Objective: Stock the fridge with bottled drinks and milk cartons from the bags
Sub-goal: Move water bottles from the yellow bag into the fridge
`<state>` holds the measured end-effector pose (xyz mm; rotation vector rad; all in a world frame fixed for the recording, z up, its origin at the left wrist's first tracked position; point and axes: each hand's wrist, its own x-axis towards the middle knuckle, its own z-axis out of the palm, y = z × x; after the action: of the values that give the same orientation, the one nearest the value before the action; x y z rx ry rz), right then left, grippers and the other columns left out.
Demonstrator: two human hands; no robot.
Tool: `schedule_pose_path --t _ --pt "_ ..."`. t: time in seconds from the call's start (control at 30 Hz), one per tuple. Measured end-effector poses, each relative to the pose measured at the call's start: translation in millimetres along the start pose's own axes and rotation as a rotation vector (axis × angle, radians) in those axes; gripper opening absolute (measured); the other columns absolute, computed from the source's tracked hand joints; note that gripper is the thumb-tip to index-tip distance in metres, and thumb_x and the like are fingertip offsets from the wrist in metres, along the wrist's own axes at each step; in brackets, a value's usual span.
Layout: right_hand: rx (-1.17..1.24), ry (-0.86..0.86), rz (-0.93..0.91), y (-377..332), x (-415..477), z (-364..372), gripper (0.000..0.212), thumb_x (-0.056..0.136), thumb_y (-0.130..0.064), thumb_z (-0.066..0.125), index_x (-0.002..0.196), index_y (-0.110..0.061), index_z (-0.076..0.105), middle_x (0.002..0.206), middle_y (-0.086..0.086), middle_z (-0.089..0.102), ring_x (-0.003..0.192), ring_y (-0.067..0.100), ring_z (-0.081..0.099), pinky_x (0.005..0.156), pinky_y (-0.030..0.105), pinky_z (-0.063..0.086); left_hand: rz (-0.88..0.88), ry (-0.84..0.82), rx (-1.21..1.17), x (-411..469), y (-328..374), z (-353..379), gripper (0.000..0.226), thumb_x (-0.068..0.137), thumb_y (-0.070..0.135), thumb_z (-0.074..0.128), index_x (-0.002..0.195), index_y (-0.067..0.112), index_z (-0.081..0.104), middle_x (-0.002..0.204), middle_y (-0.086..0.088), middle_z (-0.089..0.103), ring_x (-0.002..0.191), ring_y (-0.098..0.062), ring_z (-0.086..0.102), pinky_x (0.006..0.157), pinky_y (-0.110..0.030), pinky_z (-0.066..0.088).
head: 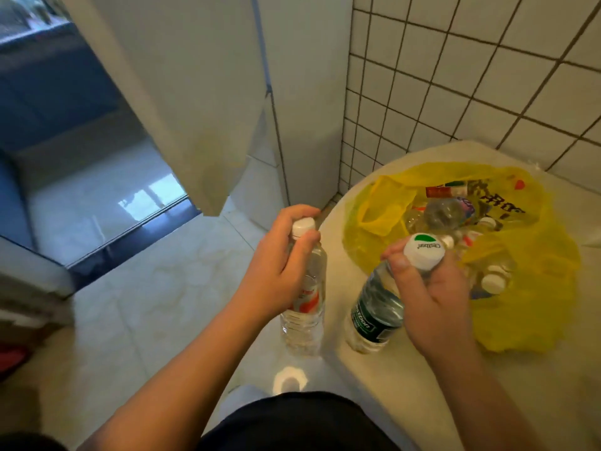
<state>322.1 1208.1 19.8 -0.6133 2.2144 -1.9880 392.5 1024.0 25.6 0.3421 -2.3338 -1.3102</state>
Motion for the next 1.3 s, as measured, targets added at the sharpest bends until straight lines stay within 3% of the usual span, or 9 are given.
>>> schedule_pose_path --t 0.07,0.17,0.23,0.43,0.63,0.8,1.03,1.2,1.3 --pt "0.046 -0.044 0.039 -8 -6 28 0.02 0.086 -0.032 0.066 0.094 -0.013 0.062 0.085 -0.016 0.066 0.082 -0.003 0.061 0.07 0.006 0.045 -0.018 0.03 0.017 -11 -12 -25 0.032 0.096 0.043 0.04 0.123 0.029 0.05 0.101 0.016 0.059 0.094 -0.008 0.06 0.08 -0.028 0.052" --pt "0.062 -0.127 0.018 -18 -17 82 0.029 0.078 -0.045 0.06 0.091 -0.019 0.06 0.086 -0.018 0.066 0.082 -0.002 0.062 0.07 0.008 0.047 -0.05 0.075 0.032 -31 -32 -75 0.03 0.095 0.047 0.04 0.121 0.036 0.049 0.098 0.012 0.06 0.091 -0.011 0.061 0.078 -0.033 0.053" --pt "0.084 -0.196 0.026 -23 -26 127 0.023 0.08 -0.039 0.063 0.091 -0.019 0.06 0.085 -0.019 0.066 0.08 -0.003 0.062 0.07 0.008 0.047 -0.057 0.126 0.041 -46 -50 -117 0.03 0.095 0.047 0.041 0.121 0.034 0.05 0.096 0.01 0.061 0.088 -0.015 0.062 0.077 -0.036 0.052" --pt "0.093 -0.379 -0.017 -44 -49 286 0.012 0.082 -0.028 0.061 0.09 -0.019 0.06 0.079 -0.022 0.064 0.076 -0.005 0.06 0.066 0.005 0.045 -0.111 0.259 0.062 -89 -115 -256 0.033 0.096 0.045 0.041 0.123 0.03 0.052 0.098 0.015 0.059 0.091 -0.012 0.062 0.078 -0.025 0.052" --pt "0.098 -0.519 -0.044 -59 -68 435 0.031 0.078 -0.05 0.056 0.094 -0.023 0.06 0.091 -0.016 0.064 0.085 0.0 0.062 0.073 0.01 0.047 -0.202 0.366 0.129 -129 -178 -380 0.027 0.099 0.038 0.044 0.124 0.03 0.051 0.104 0.021 0.057 0.094 -0.008 0.06 0.078 -0.017 0.048" --pt "0.104 -0.61 -0.023 -66 -68 522 0.037 0.078 -0.052 0.054 0.097 -0.021 0.061 0.091 -0.012 0.066 0.086 0.004 0.063 0.074 0.012 0.048 -0.263 0.457 0.144 -143 -213 -448 0.026 0.099 0.036 0.045 0.123 0.027 0.052 0.104 0.018 0.058 0.096 -0.008 0.061 0.081 -0.018 0.048" --pt "0.063 -0.693 -0.036 -61 -26 605 0.038 0.078 -0.05 0.054 0.097 -0.017 0.062 0.09 -0.014 0.065 0.085 0.001 0.062 0.073 0.007 0.045 -0.359 0.54 0.13 -114 -269 -499 0.027 0.099 0.032 0.044 0.125 0.03 0.05 0.108 0.006 0.063 0.1 -0.011 0.062 0.087 -0.028 0.052" --pt "0.003 -0.727 -0.028 -48 38 669 0.011 0.093 -0.022 0.061 0.099 -0.013 0.061 0.084 -0.011 0.063 0.084 -0.001 0.06 0.071 0.007 0.045 -0.373 0.575 0.152 -52 -306 -534 0.026 0.098 0.035 0.044 0.123 0.032 0.048 0.107 0.009 0.063 0.099 -0.007 0.062 0.085 -0.021 0.051" --pt "-0.027 -0.726 -0.041 -49 88 706 0.014 0.092 -0.025 0.058 0.1 -0.014 0.059 0.086 -0.01 0.061 0.084 -0.005 0.059 0.071 0.004 0.044 -0.369 0.59 0.174 -2 -325 -555 0.026 0.097 0.036 0.045 0.123 0.031 0.05 0.105 0.012 0.061 0.099 -0.004 0.06 0.083 -0.012 0.046"
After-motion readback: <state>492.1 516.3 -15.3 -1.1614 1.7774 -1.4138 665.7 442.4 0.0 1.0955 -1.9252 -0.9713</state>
